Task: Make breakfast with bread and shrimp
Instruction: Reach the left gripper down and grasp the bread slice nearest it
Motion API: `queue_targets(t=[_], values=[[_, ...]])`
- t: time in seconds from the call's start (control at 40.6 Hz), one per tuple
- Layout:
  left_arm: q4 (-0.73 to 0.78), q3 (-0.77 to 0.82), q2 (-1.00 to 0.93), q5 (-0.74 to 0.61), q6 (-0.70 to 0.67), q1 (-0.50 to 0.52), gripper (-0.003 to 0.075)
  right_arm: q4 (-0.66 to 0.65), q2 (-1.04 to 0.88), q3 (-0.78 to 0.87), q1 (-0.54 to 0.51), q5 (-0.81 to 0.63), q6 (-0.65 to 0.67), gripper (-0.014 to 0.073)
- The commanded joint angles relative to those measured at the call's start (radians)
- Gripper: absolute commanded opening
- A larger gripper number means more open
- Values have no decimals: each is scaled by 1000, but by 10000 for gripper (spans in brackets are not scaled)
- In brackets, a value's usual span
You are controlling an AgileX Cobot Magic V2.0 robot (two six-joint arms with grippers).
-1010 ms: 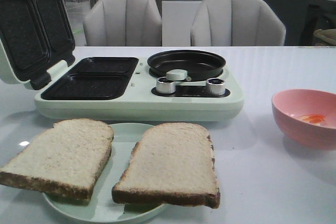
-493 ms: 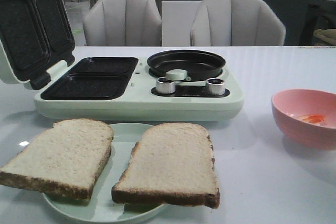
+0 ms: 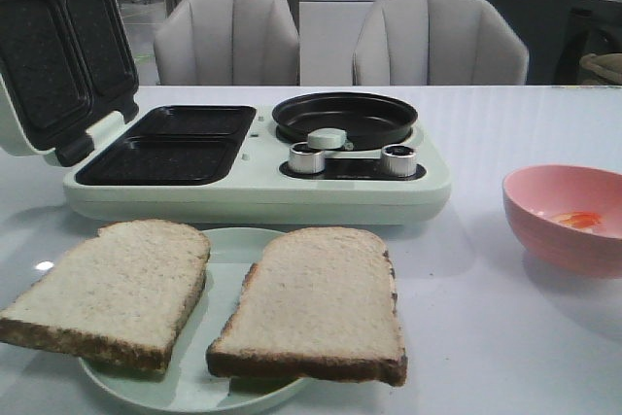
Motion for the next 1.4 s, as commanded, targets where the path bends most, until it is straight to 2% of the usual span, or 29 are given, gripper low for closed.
queue_targets(t=[0.0, 0.197, 0.369, 0.517, 0.69, 0.763, 0.887, 1.034, 1.281, 1.379], values=[[244, -10, 77, 8, -142, -54, 561, 0, 0, -29, -3, -73, -2, 545], [492, -10, 238, 2, -328, -47, 560, 0, 0, -29, -3, -73, -2, 545], [521, -10, 356, 6, -337, -46, 560, 0, 0, -29, -3, -73, -2, 545], [609, -12, 431, 6, -453, -10, 560, 0, 0, -29, -3, -73, -2, 545], [635, -22, 490, 11, -486, 24, 555, 0, 0, -29, -3, -73, -2, 545], [646, -22, 501, 14, -500, 28, 510, 0, 0, -29, -3, -73, -2, 545], [651, -22, 506, 6, -503, 28, 363, 0, 0, -29, -3, -73, -2, 545], [647, -22, 506, 8, -503, 28, 241, 0, 0, -29, -3, -73, -2, 545], [596, -22, 502, 15, -505, 26, 130, 0, 0, -29, -3, -73, -2, 545], [582, -22, 489, 83, -505, 2, 100, 0, 0, -29, -3, -73, -2, 545]])
